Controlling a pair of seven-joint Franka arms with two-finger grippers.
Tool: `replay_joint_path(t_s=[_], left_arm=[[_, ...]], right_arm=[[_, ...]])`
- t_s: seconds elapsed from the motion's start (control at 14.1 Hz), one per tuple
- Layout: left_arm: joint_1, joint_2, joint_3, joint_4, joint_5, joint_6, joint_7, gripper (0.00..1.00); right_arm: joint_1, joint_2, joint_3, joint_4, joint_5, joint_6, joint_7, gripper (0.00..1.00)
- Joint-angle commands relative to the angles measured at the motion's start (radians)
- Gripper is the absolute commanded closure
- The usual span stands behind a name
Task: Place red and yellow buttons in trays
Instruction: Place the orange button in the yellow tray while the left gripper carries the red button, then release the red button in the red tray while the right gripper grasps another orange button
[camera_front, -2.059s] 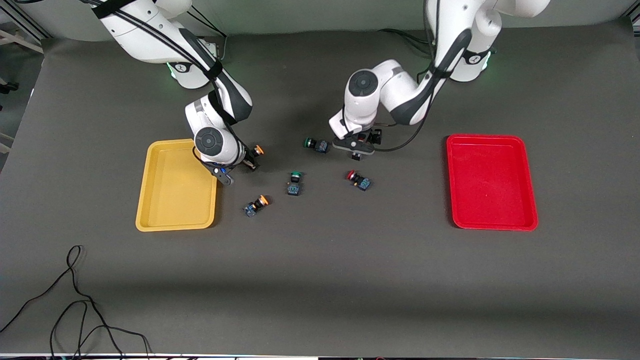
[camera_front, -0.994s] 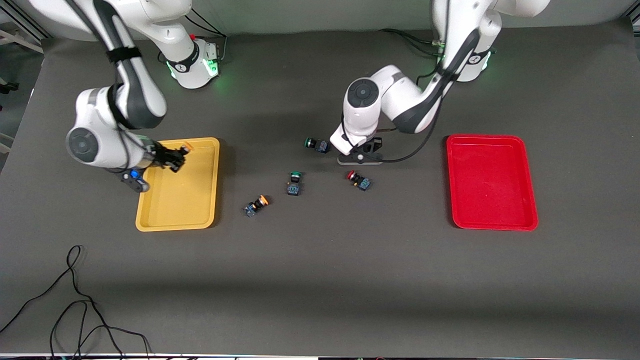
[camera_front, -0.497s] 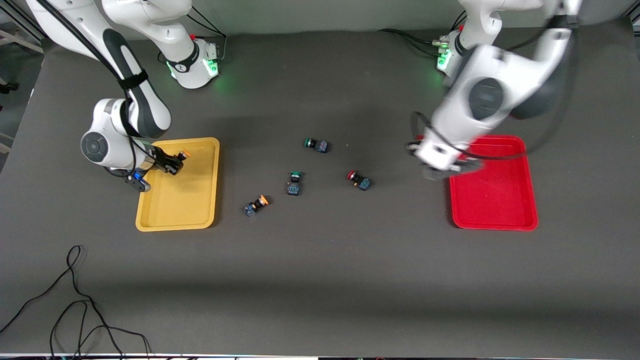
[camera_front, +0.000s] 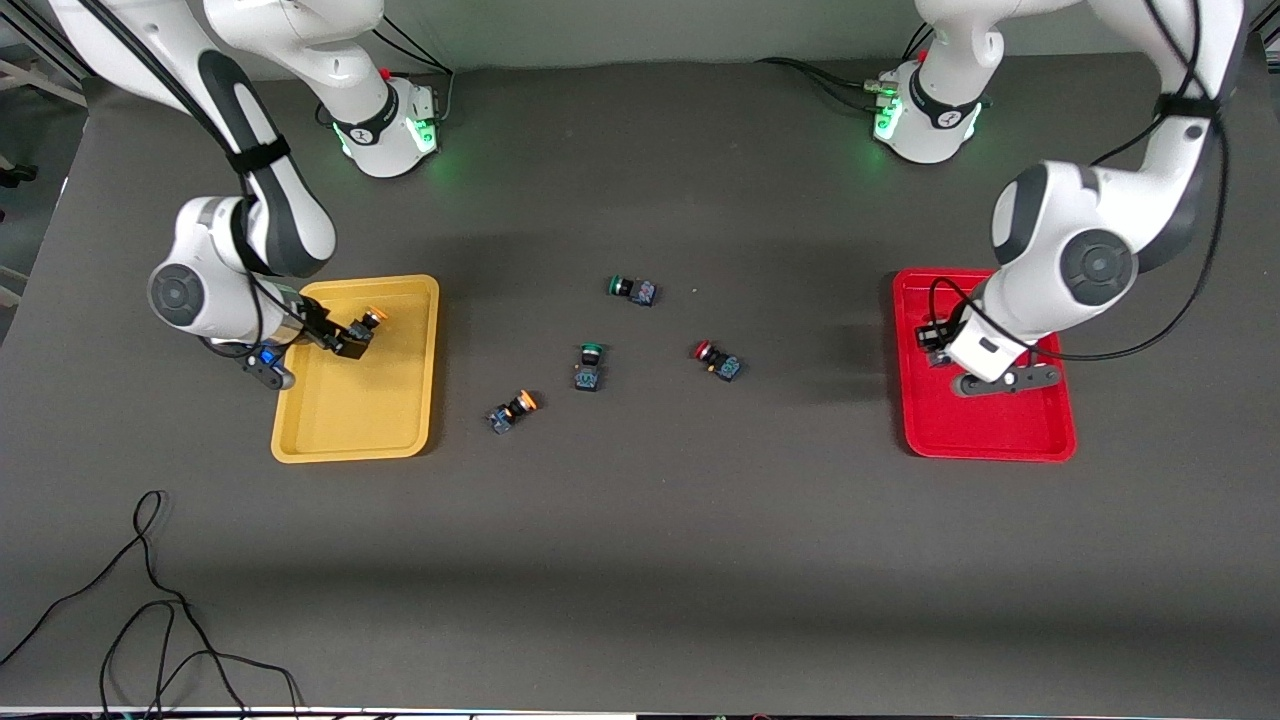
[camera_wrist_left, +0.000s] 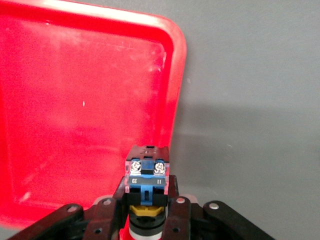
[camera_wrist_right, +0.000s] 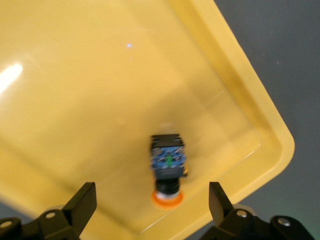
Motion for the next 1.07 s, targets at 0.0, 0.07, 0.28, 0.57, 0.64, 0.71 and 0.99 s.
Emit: replay_joint_path(t_s=[0.0,0.07,0.28,0.57,0.64,0.71,0.99], left_arm=[[0.04,0.104,-0.014,-0.018,0.092,0.126,0.027,0.98],[0.052,0.122,-0.014,-0.016,0.116,0.137,0.027,0.97],[0.078,0.169,-0.014,-0.015,0.148,0.177,0.027,0.73],[0.086,0.119,-0.017,0.005,0.165,0.111,0.028,0.0],[0.086,0.084,-0.017,0.026,0.162,0.048,0.027,0.0],[0.085,0.051,-0.022,0.055,0.153,-0.019,0.025,0.0],[0.039,-0.024,-0.048,0.196,-0.02,-0.239,-0.046,0.0]], right_arm=[[0.016,-0.01,0.071,0.17,0.016,-0.116,0.092,0.0],[0.016,0.016,0.124,0.233,0.016,-0.123,0.162,0.0],[0.017,0.131,0.258,0.408,0.015,-0.122,0.316,0.0],[0.053,0.317,0.309,0.56,-0.001,-0.075,0.432,0.0],[0.063,0.348,0.309,0.56,-0.001,-0.03,0.444,0.0],[0.073,0.377,0.311,0.558,-0.001,0.013,0.461,0.0],[0.103,0.457,0.311,0.554,-0.005,0.131,0.501,0.0]])
